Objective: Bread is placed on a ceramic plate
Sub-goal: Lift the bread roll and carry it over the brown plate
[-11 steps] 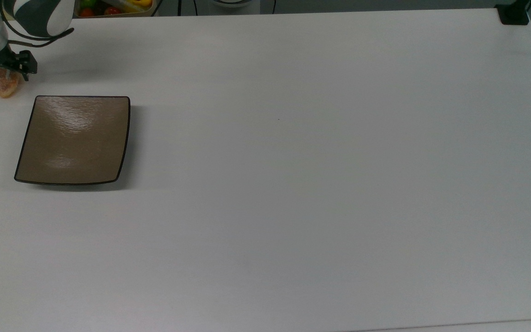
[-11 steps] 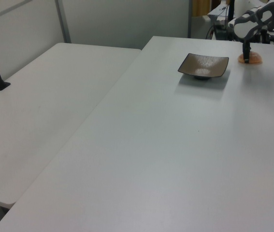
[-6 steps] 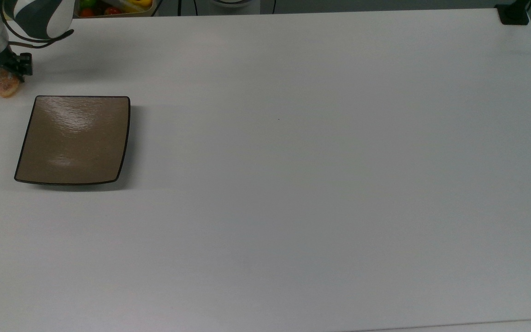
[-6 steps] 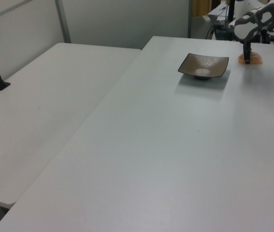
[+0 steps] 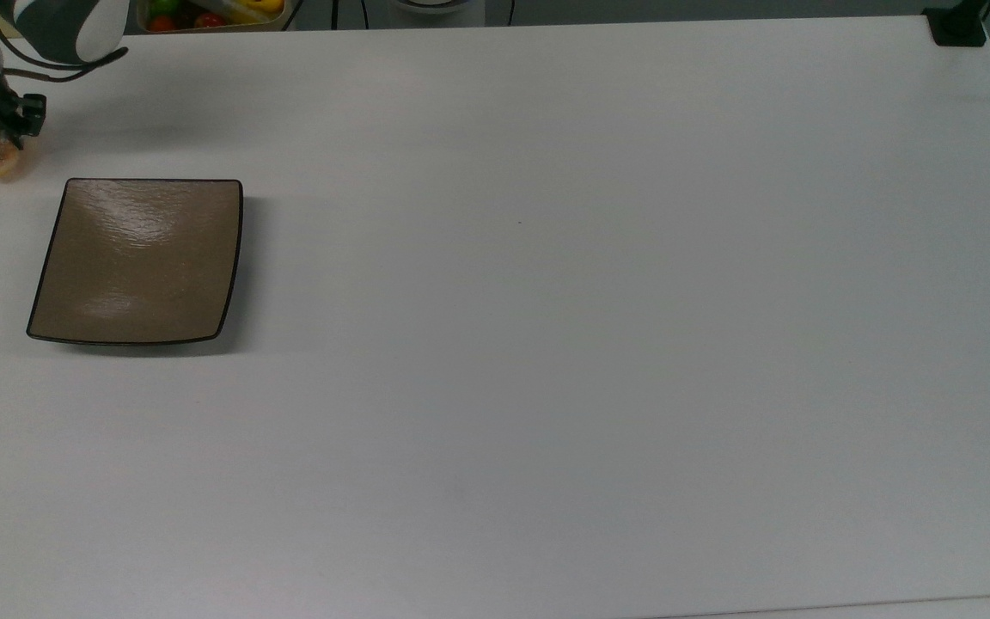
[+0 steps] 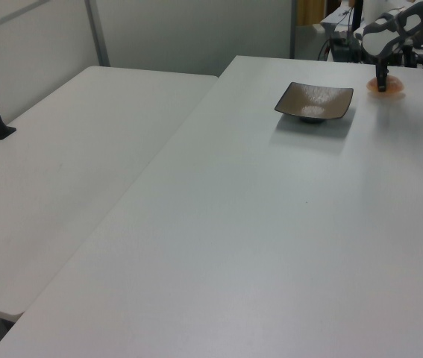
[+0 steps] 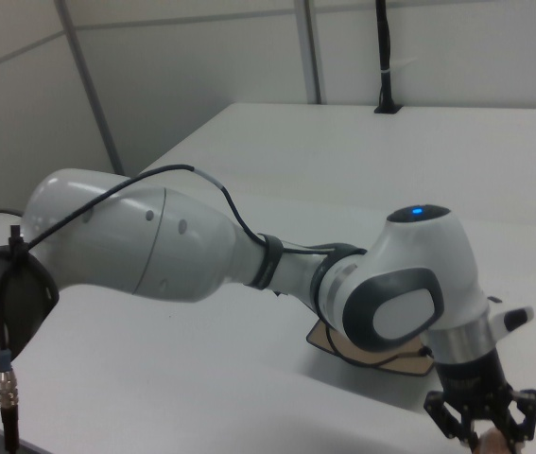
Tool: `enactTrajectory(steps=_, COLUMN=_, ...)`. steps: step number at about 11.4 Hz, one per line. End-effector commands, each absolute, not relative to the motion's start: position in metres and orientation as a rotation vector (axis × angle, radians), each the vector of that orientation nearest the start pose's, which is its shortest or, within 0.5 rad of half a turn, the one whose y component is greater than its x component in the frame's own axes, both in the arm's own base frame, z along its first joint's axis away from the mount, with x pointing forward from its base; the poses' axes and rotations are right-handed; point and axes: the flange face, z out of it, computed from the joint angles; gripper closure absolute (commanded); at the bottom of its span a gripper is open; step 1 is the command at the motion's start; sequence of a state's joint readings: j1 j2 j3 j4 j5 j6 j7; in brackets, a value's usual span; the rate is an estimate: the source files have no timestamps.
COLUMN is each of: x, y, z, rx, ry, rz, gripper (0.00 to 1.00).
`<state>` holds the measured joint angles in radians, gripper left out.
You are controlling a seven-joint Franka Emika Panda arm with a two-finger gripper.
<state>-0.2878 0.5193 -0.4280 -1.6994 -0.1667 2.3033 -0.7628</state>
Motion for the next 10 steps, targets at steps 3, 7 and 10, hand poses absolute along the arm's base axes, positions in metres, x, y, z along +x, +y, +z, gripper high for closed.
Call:
enactTrajectory(steps=3, x=0.542, y=-0.415, z=0.406, rx=-3.441, ry=-0.250, rz=-0.097, gripper=0.53)
enactTrajectory(steps=7, x=0.579, y=-0.381, z=0.433, rx=-3.289, ry=0.060, rz=-0.424, gripper=0.53)
enactTrajectory(steps=10, x=0.615, y=-0.319, z=0.425, rx=-3.195, ry=0.257, rz=-0.431, gripper=0.53)
